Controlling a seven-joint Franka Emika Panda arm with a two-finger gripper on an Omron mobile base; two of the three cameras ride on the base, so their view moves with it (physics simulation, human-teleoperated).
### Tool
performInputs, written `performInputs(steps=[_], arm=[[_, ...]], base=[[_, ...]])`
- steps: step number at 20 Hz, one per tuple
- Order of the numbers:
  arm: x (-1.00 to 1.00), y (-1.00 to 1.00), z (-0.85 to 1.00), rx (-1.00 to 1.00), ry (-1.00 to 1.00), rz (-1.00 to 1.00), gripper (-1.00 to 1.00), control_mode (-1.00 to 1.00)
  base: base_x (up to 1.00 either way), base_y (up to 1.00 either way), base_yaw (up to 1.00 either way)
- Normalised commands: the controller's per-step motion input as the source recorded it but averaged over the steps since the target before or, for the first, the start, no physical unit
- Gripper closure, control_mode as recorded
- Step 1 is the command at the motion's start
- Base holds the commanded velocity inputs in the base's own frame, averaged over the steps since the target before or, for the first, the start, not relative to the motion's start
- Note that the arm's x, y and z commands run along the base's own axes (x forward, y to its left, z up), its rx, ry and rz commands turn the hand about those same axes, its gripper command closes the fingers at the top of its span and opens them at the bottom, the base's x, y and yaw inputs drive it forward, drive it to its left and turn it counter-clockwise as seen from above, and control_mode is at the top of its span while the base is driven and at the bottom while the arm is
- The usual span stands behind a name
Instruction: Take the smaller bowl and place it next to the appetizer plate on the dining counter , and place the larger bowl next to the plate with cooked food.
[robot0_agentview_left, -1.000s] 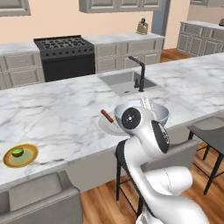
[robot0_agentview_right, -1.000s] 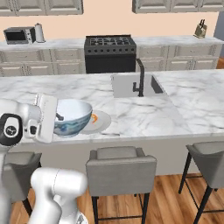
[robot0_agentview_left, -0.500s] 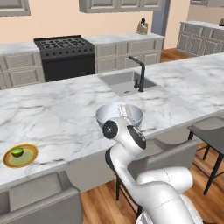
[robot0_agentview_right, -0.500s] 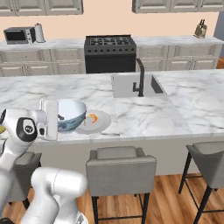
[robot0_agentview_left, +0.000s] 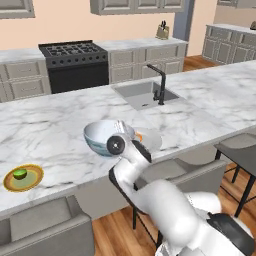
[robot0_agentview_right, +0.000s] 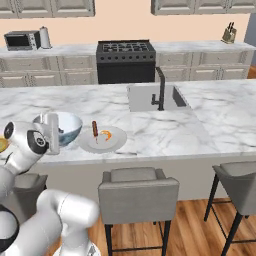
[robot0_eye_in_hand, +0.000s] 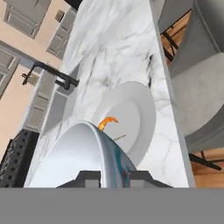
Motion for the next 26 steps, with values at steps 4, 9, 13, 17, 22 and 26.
performInputs(steps=[4,9,13,17,22,26], arm=[[0.56,0.13,-0.84,0.02,-0.16,-0.07,1.0,-1.0],[0.89,0.6,-0.59,0.06,-0.09,-0.04,1.0,-1.0],[0.82,0.73,-0.43,0.17,0.0,0.03,1.0,-1.0],[0.18,0.23,-0.71,0.0,0.1,-0.03,1.0,-1.0],[0.02,0.43,-0.49,-0.04,0.11,-0.12,1.0,-1.0],[-0.25,0.99,0.34,-0.13,-0.1,-0.11,-1.0,-1.0]], base=[[0.0,0.0,0.0],[0.0,0.0,0.0],[0.0,0.0,0.0],[0.0,0.0,0.0],[0.0,0.0,0.0],[0.0,0.0,0.0]])
